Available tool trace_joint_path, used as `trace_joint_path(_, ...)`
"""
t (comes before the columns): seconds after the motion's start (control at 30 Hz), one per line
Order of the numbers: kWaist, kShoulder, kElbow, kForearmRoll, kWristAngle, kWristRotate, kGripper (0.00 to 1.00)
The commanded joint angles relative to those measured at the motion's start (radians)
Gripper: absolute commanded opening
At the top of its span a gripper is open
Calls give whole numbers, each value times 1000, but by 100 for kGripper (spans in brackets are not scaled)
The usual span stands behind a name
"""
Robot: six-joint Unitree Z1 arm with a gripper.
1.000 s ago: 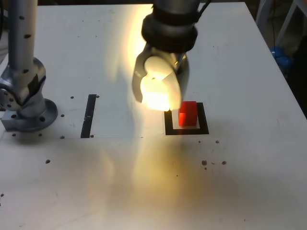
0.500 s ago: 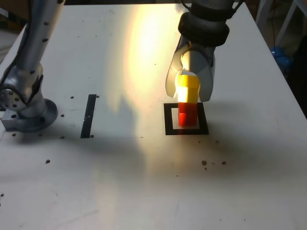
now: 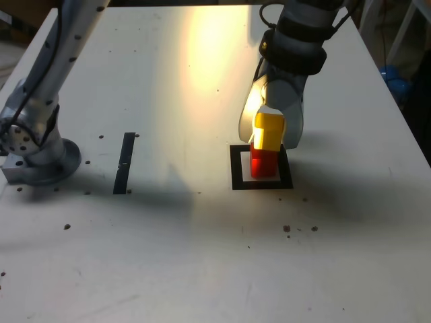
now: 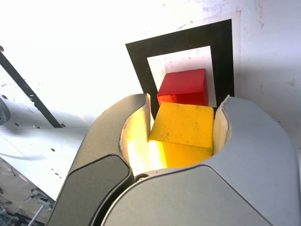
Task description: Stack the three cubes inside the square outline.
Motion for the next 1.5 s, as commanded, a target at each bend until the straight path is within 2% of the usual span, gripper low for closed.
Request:
trace_joint_path(0.0, 1, 11, -2, 4, -4, 2, 29)
trace_joint_path(0.17, 1, 17, 3, 4, -7, 3, 30)
trace_joint_path(0.23, 1, 18, 5, 3, -9, 7, 35)
trace_joint_path(0.4, 1, 18, 21, 1, -21, 21, 87)
trace_joint_path(0.47, 1, 17, 28, 2, -26, 22, 99)
trace_joint_path(0.67, 1, 9, 34, -1, -32, 24, 100)
trace_joint_path(0.8, 1, -7, 25, -2, -22, 24, 100)
trace_joint_path(1.17, -25, -118, 26, 10, 65, 12, 100)
trace_joint_path(1.47, -146, -186, 0, 41, 141, 0, 100)
